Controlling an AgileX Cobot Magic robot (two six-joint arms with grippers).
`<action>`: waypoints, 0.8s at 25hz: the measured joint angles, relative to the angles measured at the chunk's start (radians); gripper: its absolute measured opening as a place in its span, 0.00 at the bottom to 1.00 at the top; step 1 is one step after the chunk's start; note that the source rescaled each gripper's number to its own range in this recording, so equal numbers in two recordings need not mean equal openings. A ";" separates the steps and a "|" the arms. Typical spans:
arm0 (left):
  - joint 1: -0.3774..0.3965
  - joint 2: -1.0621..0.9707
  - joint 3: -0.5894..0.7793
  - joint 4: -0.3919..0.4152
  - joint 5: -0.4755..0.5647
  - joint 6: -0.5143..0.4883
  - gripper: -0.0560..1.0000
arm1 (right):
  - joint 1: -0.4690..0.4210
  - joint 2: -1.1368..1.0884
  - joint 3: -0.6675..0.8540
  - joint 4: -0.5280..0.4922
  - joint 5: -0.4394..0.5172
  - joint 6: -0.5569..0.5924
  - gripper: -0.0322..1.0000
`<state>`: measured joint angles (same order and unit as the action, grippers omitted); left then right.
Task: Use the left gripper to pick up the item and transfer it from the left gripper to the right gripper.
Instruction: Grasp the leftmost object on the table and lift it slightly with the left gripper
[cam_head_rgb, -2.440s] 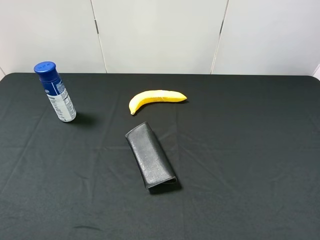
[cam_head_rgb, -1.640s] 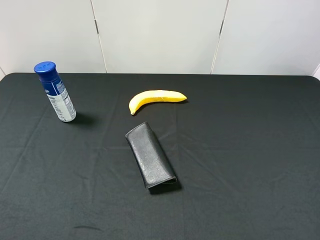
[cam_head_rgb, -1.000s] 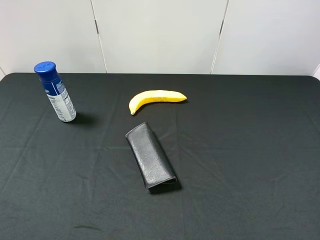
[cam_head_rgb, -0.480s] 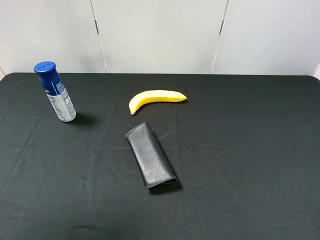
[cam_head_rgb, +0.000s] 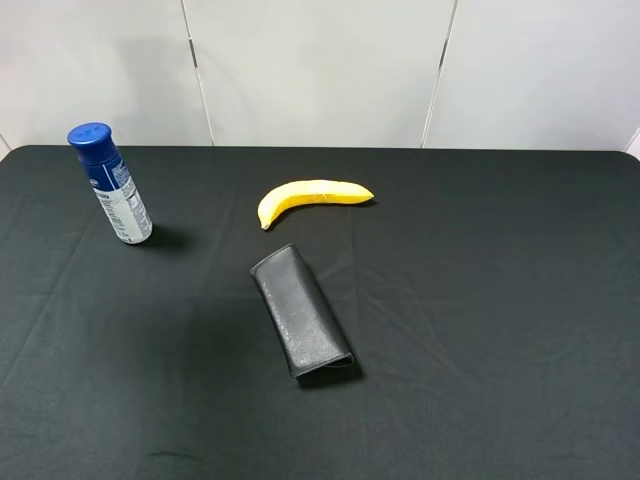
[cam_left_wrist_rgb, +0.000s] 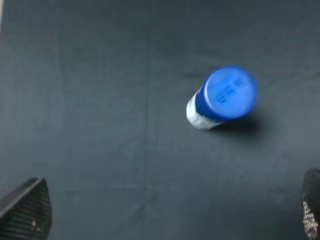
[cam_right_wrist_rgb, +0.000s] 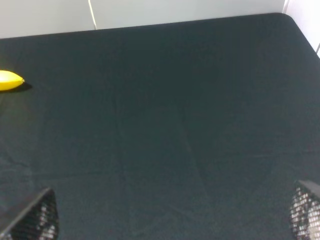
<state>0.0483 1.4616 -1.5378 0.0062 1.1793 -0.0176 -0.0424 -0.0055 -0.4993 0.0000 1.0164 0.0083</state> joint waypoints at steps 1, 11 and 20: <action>0.000 0.000 0.000 0.000 0.000 0.000 1.00 | 0.000 0.000 0.000 0.000 0.000 0.000 1.00; -0.096 0.270 -0.002 -0.006 -0.003 0.000 0.99 | 0.000 0.000 0.000 0.000 0.000 0.000 1.00; -0.108 0.393 -0.002 -0.001 -0.020 0.000 0.99 | 0.000 0.000 0.000 0.000 0.000 0.000 1.00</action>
<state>-0.0597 1.8543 -1.5397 0.0054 1.1597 -0.0176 -0.0424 -0.0055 -0.4993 0.0000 1.0164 0.0083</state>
